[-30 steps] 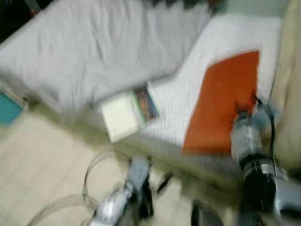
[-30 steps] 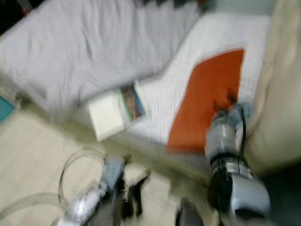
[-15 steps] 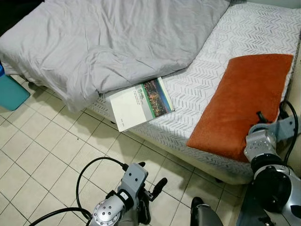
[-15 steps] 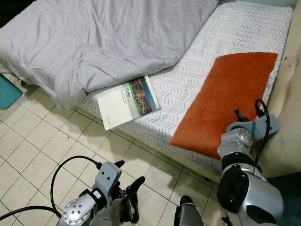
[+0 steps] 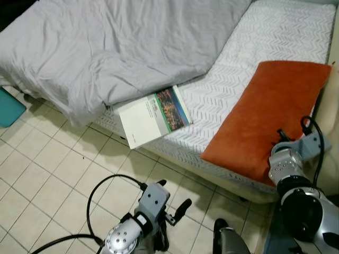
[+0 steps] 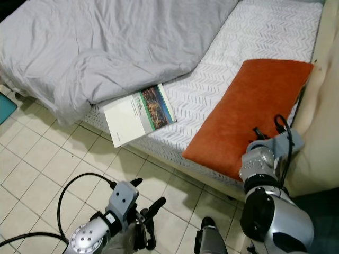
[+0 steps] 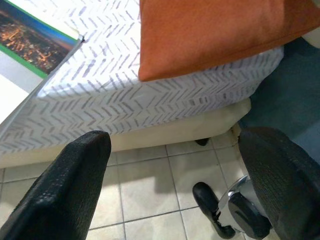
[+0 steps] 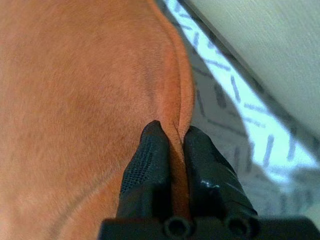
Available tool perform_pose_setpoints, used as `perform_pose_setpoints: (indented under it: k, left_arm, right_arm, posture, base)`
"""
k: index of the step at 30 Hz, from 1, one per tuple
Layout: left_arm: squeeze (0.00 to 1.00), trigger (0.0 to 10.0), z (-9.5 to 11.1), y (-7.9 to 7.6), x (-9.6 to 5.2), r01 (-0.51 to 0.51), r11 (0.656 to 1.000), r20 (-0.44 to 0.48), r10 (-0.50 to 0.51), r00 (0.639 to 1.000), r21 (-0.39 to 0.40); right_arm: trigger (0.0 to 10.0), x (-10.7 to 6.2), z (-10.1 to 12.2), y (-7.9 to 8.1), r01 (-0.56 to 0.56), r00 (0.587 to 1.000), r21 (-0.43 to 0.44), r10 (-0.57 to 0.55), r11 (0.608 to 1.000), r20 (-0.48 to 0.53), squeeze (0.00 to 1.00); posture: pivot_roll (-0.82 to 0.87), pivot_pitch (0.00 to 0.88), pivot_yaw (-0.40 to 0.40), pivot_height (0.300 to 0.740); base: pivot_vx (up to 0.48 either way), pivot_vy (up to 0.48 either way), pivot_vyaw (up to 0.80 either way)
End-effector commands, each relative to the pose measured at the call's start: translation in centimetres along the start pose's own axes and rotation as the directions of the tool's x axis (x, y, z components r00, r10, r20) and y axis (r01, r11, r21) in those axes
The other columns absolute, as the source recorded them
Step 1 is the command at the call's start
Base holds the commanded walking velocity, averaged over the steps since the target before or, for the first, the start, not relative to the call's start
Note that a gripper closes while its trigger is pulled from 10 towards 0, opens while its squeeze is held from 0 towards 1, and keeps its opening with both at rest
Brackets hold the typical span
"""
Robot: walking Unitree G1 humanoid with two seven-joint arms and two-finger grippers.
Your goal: Clean up the room
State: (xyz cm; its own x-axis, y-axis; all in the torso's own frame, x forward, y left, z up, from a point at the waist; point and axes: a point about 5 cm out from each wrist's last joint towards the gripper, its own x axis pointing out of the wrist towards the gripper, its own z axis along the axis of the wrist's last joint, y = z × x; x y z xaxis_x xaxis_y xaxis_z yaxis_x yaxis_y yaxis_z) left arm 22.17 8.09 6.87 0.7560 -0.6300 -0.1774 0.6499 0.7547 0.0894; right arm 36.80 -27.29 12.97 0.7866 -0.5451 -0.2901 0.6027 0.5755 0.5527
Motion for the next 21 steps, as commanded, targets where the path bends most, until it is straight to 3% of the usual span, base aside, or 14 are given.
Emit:
perform_pose_setpoints:
  k: [1,4,5,6,7,9,12,14,17,19,21]
  left_arm:
    - [0.0,10.0,-0.8,-0.1,-0.7,-0.007,1.0,-0.047,0.007,0.999,-0.001]
    - [0.0,10.0,-1.0,-0.4,-1.0,-0.006,1.0,-0.055,0.005,0.998,-0.008]
    - [0.0,10.0,-1.1,-0.5,-1.1,0.005,1.0,-0.051,-0.006,0.999,-0.014]
    - [0.0,10.0,-1.1,-0.5,-1.1,0.005,1.0,-0.051,-0.006,0.999,-0.014]
    - [0.0,10.0,-1.1,-0.6,-1.3,0.016,1.0,-0.036,-0.017,0.999,-0.003]
    - [0.0,10.0,-1.0,-0.6,-1.4,0.018,1.0,-0.028,-0.017,0.999,0.008]
    - [0.0,10.0,-1.1,1.2,-1.1,-0.042,0.996,0.034,0.04,0.999,0.075]
    - [0.0,10.0,-1.0,2.0,-0.8,-0.068,0.995,0.06,0.064,0.996,0.071]
    - [0.0,10.0,-0.9,2.7,0.4,-0.037,0.999,0.094,0.036,0.995,0.001]
    - [0.0,10.0,-1.4,3.1,1.8,-0.012,0.997,0.077,0.018,0.997,-0.071]
    - [0.0,10.0,-1.6,3.4,2.4,-0.017,0.996,0.061,0.022,0.998,-0.088]
  right_arm:
    - [10.0,-0.1,-0.7,-0.6,0.011,1.0,-0.061,-0.012,0.998,-0.025,0.0]
    - [10.0,0.0,-0.5,-0.6,0.008,1.0,-0.103,-0.009,0.995,-0.016,0.0]
    - [10.0,0.0,-0.3,-0.5,-0.003,1.0,-0.167,0.003,0.986,-0.003,0.0]
    - [10.0,0.0,-0.3,-0.5,-0.003,1.0,-0.167,0.003,0.986,-0.003,0.0]
    - [10.0,0.0,-0.2,-0.3,-0.023,1.0,-0.265,0.027,0.964,0.012,0.0]
    - [10.0,0.0,-0.2,-0.2,-0.03,0.999,-0.293,0.036,0.956,0.013,0.0]
    - [10.0,0.0,-0.2,0.1,-0.044,0.999,-0.326,0.052,0.944,0.016,0.0]
    - [10.0,0.0,-0.1,0.1,-0.046,0.998,-0.331,0.055,0.943,0.019,0.0]
    - [10.0,-0.1,-0.3,0.2,-0.048,0.998,-0.331,0.057,0.943,0.018,0.0]
    - [10.0,-0.2,-0.6,0.1,-0.05,0.998,-0.334,0.057,0.941,0.01,0.0]
    - [10.0,-0.2,-0.8,0.1,-0.053,0.998,-0.335,0.057,0.941,0.003,0.0]
  posture:
    - [0.1,0.431,0.126,0.74]
    - [0.1,0.431,0.126,0.74]
    - [0.1,0.431,0.126,0.74]
    - [0.1,0.431,0.126,0.74]
    - [0.1,0.431,0.124,0.74]
    - [0.1,0.431,0.124,0.74]
    - [0.09,0.44,0.114,0.74]
    - [0.09,0.442,0.111,0.74]
    - [0.07,0.453,0.097,0.74]
    - [0.05,0.464,0.086,0.74]
    - [0.04,0.467,0.084,0.74]
  base:
    - [0.0,0.0,0.0]
    - [0.0,0.0,0.0]
    - [0.0,0.0,0.0]
    - [0.0,0.0,0.0]
    - [0.0,0.0,0.0]
    - [0.0,0.0,0.0]
    - [0.0,0.0,0.0]
    - [0.0,0.0,0.0]
    - [0.0,0.0,0.0]
    - [0.0,0.0,0.0]
    - [0.0,0.0,0.0]
